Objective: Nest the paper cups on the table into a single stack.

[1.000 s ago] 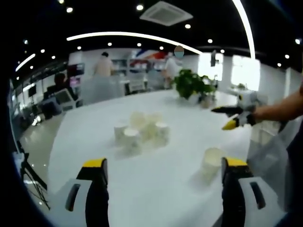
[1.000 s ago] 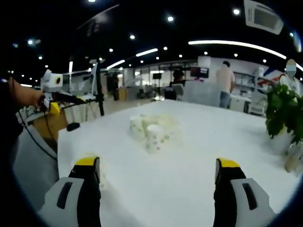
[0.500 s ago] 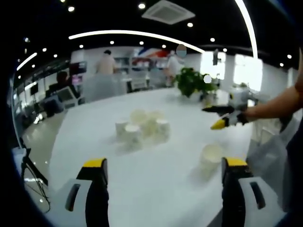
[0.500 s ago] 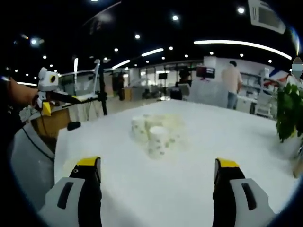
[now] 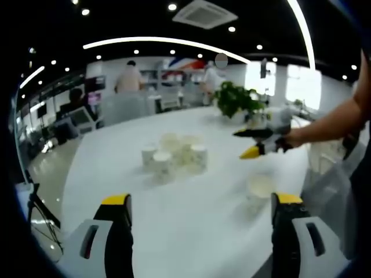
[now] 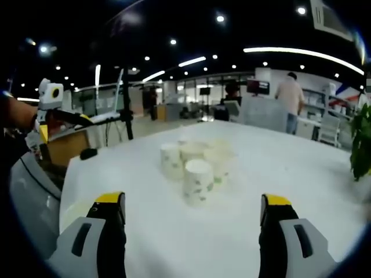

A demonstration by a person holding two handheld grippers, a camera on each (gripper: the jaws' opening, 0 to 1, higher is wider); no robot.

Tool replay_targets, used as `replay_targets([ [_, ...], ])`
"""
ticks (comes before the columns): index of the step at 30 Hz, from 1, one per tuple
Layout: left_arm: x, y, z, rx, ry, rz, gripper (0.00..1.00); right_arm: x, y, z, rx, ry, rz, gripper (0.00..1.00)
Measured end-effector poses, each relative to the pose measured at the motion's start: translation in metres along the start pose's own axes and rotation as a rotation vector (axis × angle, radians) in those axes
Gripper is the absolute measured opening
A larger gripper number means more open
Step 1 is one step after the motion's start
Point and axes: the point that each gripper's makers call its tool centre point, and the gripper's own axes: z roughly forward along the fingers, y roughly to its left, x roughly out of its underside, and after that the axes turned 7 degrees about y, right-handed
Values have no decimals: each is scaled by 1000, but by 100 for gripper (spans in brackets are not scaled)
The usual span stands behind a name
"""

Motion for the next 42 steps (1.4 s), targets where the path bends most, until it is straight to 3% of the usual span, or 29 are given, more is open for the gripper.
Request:
replay_targets([
  [10, 4, -1, -2, 2, 16, 5, 99, -13, -13, 25, 7, -24, 50, 91],
  [24, 15, 1, -8, -15, 57, 21, 98, -18, -21, 67, 37, -22, 51, 89],
  [29, 13, 2, -11, -34, 49, 21, 96, -14, -21, 76, 39, -9, 70, 80],
  [32, 13, 3, -12, -42, 48, 20, 95, -9, -21, 80, 51, 8, 40, 70],
  [38, 15, 7, -13, -53, 51, 18, 94, -7, -22, 88, 46, 22, 66, 60],
  [42, 15, 7, -13, -55, 50, 13, 93, -6, -18, 94, 35, 30, 77, 59],
])
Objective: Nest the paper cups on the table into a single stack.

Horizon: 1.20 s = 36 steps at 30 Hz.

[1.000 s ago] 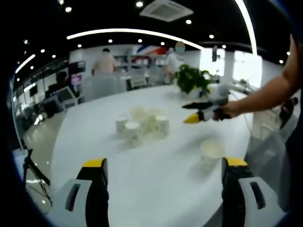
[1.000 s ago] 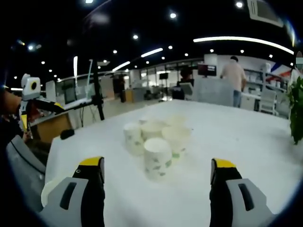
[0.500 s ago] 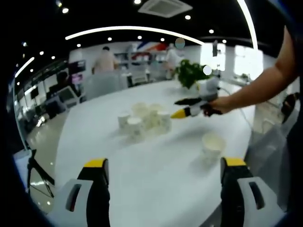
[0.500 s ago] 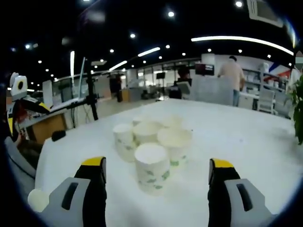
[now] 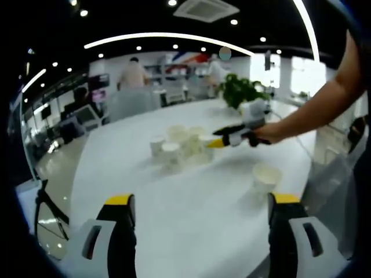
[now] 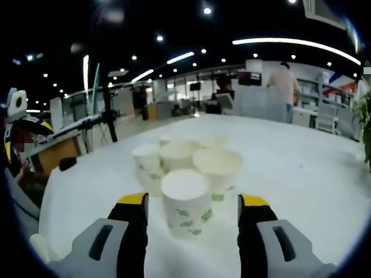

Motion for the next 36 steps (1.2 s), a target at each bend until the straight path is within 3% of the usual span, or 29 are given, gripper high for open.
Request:
replay_targets([
  [15, 4, 1, 0, 0, 13, -4, 92, 9, 8, 19, 12, 34, -22, 49],
  [22, 3, -3, 3, 12, 12, -6, 93, 13, 7, 24, 37, 52, -38, 38],
  [36, 1, -2, 6, 16, 5, -8, 93, 11, 7, 20, 32, 57, -37, 37],
])
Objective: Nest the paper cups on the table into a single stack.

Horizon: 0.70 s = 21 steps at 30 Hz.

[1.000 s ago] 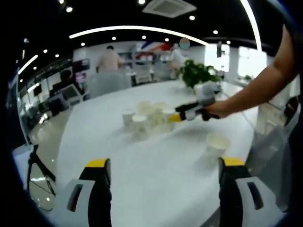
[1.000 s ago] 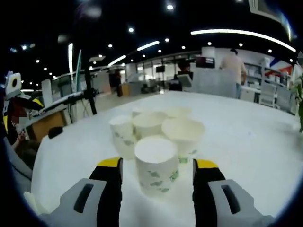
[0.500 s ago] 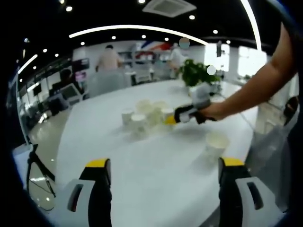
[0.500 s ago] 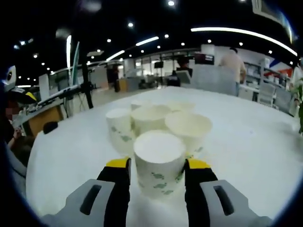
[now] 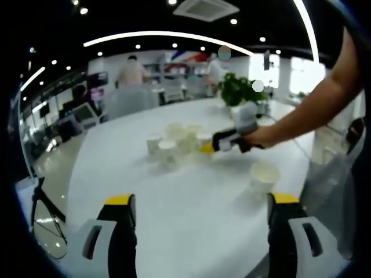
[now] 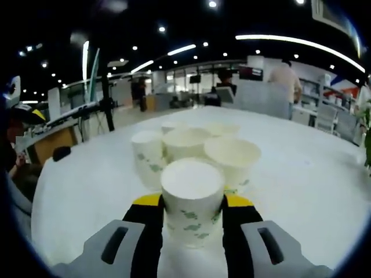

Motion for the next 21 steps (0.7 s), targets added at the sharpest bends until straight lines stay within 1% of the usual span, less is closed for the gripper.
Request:
replay_targets([
  [3, -2, -2, 1, 4, -2, 5, 93, -1, 0, -3, -9, 9, 25, 37],
  [7, -3, -3, 1, 7, -7, 6, 93, -3, -1, -6, -7, 10, 34, 36],
  [10, -3, -3, 1, 9, -10, 9, 93, 0, -1, -7, -10, 36, 27, 36],
  [11, -3, -3, 1, 9, -9, 10, 93, -1, -1, -8, -7, 30, 11, 36],
  [18, -5, -2, -1, 8, -17, 12, 93, -7, 3, -13, -18, 27, 30, 36],
  [21, -4, -2, -1, 6, -16, 12, 93, -11, 3, -16, -11, 23, 14, 35],
])
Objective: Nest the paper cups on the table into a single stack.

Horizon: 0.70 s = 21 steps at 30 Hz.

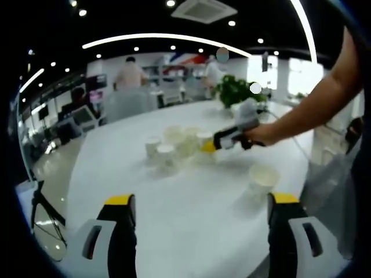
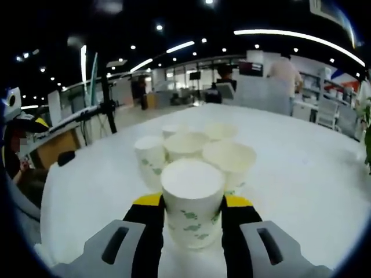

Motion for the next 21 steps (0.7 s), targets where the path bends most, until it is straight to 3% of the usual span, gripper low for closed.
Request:
replay_targets([
  [21, -8, -7, 4, 10, -27, 6, 94, -20, -6, -17, -8, 10, 3, 35],
])
